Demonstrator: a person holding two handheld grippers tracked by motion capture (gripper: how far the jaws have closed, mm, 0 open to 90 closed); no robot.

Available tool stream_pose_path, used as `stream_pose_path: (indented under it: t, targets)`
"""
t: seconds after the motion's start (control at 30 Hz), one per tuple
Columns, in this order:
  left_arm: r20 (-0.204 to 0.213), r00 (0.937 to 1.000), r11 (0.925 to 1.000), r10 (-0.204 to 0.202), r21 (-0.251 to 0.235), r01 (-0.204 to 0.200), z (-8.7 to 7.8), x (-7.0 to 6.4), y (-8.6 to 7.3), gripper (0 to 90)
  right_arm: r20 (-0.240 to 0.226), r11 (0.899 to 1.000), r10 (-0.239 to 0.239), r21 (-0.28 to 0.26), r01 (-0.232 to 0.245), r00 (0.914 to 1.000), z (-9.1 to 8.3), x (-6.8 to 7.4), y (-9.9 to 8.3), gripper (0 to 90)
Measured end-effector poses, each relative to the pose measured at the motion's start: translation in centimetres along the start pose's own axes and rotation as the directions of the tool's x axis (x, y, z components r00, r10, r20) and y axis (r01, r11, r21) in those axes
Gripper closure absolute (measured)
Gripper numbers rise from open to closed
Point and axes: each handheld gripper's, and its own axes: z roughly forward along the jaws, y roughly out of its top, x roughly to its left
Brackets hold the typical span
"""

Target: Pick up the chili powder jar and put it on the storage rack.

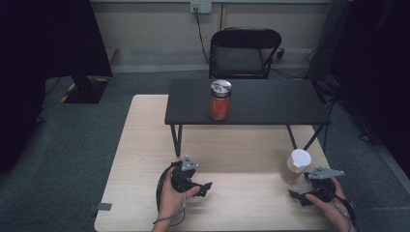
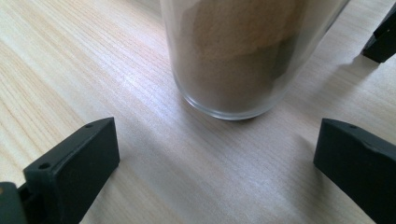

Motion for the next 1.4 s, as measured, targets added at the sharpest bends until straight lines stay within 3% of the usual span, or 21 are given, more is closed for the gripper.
stream_pose_path:
  t: [0.5, 0.7, 0.9, 1.2, 1.4]
  targets:
    - [-0.042, 0.9989, 0.9995, 0.022, 0.023, -0.021, -0.2, -0.2, -0.7, 4.7, 0.0, 1.0, 0.0, 0.0, 0.0, 1.0, 0.0, 0.0, 0.0, 0.0]
    - [-0.067, 0.9963, 0.9976, 0.053, 0.049, -0.05, 0.0, -0.5, -0.7, 4.6, 0.0, 1.0, 0.0, 0.0, 0.0, 1.0, 0.0, 0.0, 0.0, 0.0]
    - [-0.069, 0.9967, 0.998, 0.043, 0.049, -0.04, -0.1, -0.4, -1.0, 4.6, 0.0, 1.0, 0.0, 0.0, 0.0, 1.0, 0.0, 0.0, 0.0, 0.0]
    - [-0.094, 0.99, 0.9926, 0.105, 0.071, -0.098, -0.1, -1.0, -1.1, 3.4, 0.0, 1.0, 0.0, 0.0, 0.0, 1.0, 0.0, 0.0, 0.0, 0.0]
    - [-0.094, 0.9896, 0.9933, 0.109, 0.048, -0.105, -0.1, -0.9, -1.8, 0.0, 0.0, 1.0, 0.0, 0.0, 0.0, 1.0, 0.0, 0.0, 0.0, 0.0]
